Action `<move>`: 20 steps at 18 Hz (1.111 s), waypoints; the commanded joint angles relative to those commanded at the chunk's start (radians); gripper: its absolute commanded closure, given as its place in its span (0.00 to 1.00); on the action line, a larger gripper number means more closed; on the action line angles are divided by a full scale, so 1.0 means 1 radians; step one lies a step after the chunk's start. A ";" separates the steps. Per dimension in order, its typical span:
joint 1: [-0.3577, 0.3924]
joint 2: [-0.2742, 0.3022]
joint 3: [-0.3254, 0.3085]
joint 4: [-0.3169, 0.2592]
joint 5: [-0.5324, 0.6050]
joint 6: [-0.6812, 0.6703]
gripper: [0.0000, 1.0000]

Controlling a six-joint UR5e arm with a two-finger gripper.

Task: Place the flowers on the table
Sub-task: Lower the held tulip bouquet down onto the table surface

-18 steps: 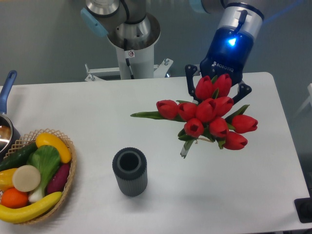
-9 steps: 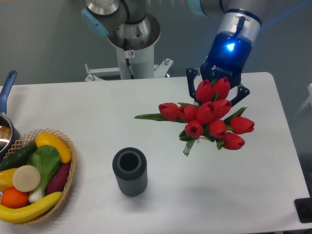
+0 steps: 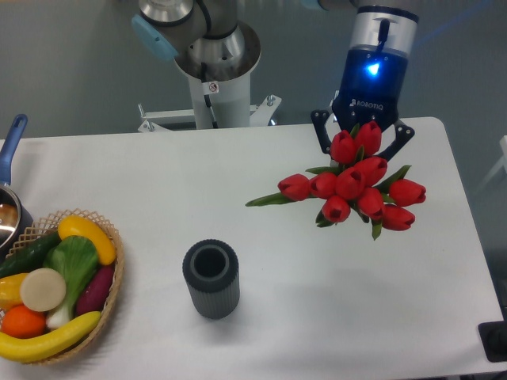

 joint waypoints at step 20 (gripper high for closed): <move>-0.196 -0.302 0.024 -0.144 0.596 0.189 0.70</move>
